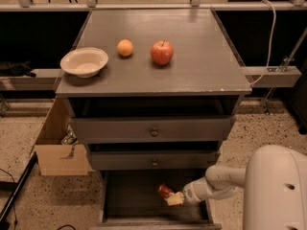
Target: Place coke can into bottom drawer
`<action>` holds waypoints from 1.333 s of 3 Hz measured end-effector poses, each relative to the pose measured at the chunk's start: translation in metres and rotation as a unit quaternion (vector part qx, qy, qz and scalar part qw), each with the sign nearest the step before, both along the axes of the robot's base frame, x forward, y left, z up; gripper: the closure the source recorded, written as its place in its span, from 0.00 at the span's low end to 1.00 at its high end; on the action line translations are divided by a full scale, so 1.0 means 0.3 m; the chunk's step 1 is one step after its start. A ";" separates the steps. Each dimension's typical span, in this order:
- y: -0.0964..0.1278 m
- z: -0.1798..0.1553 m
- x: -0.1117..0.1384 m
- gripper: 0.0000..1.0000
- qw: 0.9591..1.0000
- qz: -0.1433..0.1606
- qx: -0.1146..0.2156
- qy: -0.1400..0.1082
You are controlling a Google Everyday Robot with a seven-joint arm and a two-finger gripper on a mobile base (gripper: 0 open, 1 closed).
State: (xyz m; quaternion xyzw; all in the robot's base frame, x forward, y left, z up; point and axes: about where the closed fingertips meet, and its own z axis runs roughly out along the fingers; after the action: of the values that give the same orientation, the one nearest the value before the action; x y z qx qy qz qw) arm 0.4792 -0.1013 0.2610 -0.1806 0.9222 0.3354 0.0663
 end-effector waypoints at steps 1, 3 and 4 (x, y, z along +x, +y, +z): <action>-0.019 -0.065 0.058 1.00 1.000 -0.018 -0.003 0.007; 0.020 -0.150 0.067 1.00 1.000 -0.011 -0.002 0.023; 0.056 -0.256 0.075 1.00 0.999 -0.004 -0.005 0.044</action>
Offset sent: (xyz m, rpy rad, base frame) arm 0.0150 -0.0054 -0.0180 -0.0063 0.0142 -0.0338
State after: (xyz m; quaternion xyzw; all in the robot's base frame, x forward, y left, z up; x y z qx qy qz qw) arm 0.5018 -0.0846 0.1843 -0.1625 0.9265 0.3384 0.0265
